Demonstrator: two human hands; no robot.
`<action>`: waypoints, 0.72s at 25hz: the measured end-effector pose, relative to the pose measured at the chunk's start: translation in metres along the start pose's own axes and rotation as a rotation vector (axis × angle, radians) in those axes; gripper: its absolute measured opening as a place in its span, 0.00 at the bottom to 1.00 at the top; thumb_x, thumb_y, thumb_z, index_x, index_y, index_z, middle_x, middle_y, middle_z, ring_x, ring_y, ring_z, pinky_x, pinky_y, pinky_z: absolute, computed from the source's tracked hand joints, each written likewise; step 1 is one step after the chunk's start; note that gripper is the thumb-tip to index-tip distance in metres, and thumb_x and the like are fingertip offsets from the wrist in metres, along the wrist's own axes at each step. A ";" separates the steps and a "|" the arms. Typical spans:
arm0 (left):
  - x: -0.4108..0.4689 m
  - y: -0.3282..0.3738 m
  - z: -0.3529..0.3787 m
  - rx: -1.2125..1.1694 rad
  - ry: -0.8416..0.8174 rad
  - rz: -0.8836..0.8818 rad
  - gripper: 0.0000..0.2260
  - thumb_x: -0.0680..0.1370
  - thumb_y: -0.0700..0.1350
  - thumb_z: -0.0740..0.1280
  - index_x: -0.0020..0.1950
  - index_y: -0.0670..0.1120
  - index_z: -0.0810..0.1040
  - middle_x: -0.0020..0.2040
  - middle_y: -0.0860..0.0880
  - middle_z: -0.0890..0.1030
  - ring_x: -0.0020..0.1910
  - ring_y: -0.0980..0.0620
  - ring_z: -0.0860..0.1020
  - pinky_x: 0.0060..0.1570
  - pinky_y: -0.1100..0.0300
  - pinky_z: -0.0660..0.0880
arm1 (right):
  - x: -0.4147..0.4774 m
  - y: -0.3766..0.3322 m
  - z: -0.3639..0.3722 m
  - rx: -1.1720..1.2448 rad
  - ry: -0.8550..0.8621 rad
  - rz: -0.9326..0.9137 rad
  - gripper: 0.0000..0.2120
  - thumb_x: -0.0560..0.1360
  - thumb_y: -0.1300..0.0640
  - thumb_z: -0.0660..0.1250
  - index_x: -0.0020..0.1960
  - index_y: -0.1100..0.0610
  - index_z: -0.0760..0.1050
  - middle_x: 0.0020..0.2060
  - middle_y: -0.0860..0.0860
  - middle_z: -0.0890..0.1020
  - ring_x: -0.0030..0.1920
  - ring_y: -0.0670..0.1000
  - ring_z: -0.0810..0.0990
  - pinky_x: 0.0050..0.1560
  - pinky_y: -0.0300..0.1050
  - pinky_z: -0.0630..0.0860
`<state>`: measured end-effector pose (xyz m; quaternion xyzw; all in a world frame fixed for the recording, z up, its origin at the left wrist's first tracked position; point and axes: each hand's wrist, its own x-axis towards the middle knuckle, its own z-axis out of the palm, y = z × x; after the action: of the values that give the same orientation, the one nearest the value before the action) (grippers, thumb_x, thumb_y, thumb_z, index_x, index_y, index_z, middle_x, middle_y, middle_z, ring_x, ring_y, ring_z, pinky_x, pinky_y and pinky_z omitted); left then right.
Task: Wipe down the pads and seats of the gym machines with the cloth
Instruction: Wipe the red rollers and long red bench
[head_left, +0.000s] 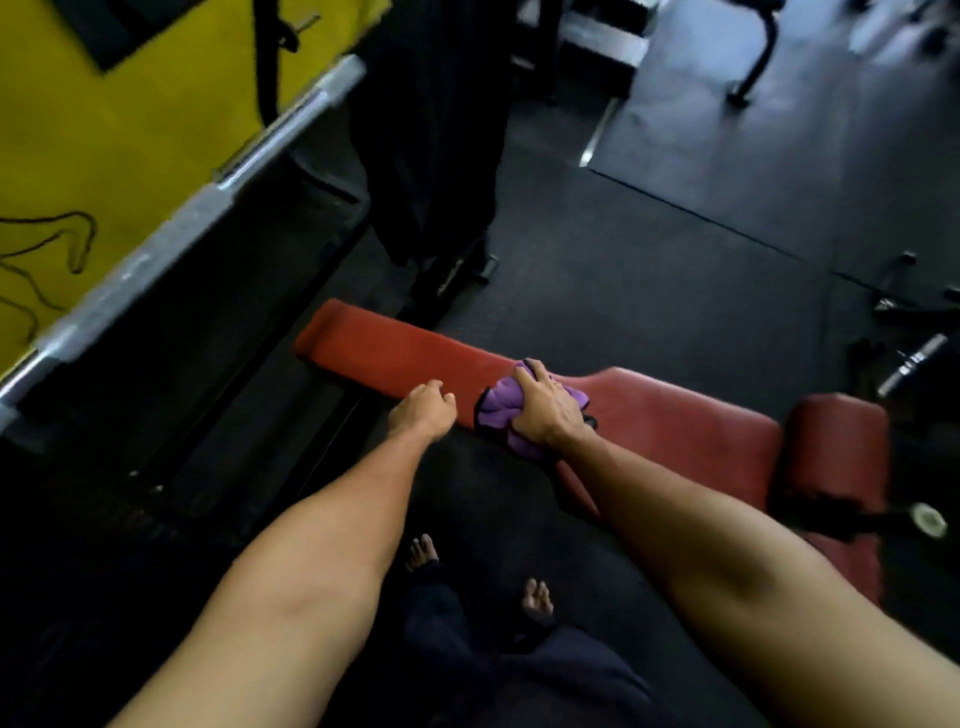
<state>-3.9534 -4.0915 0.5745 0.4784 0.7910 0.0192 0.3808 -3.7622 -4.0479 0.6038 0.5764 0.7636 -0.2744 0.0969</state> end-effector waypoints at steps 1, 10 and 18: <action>-0.004 0.016 0.006 0.035 -0.008 0.044 0.22 0.83 0.53 0.56 0.76 0.49 0.68 0.73 0.44 0.72 0.71 0.42 0.71 0.67 0.49 0.69 | -0.014 0.014 -0.004 0.034 0.037 0.038 0.38 0.71 0.58 0.70 0.78 0.52 0.60 0.80 0.50 0.56 0.71 0.60 0.71 0.65 0.53 0.72; -0.096 0.186 0.105 0.299 -0.059 0.436 0.20 0.82 0.51 0.55 0.70 0.46 0.73 0.71 0.42 0.74 0.69 0.42 0.74 0.63 0.50 0.71 | -0.176 0.160 -0.023 0.228 0.292 0.376 0.28 0.72 0.55 0.71 0.69 0.47 0.65 0.66 0.51 0.65 0.56 0.68 0.80 0.53 0.58 0.77; -0.254 0.306 0.257 0.411 -0.056 0.705 0.18 0.81 0.52 0.55 0.64 0.46 0.76 0.66 0.42 0.78 0.64 0.40 0.77 0.59 0.49 0.73 | -0.370 0.314 0.002 0.387 0.472 0.581 0.33 0.72 0.60 0.69 0.74 0.49 0.62 0.71 0.53 0.71 0.65 0.65 0.77 0.61 0.54 0.74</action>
<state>-3.5029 -4.2078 0.6614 0.7867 0.5553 -0.0230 0.2686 -3.3526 -4.2969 0.6771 0.8223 0.5051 -0.2344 -0.1172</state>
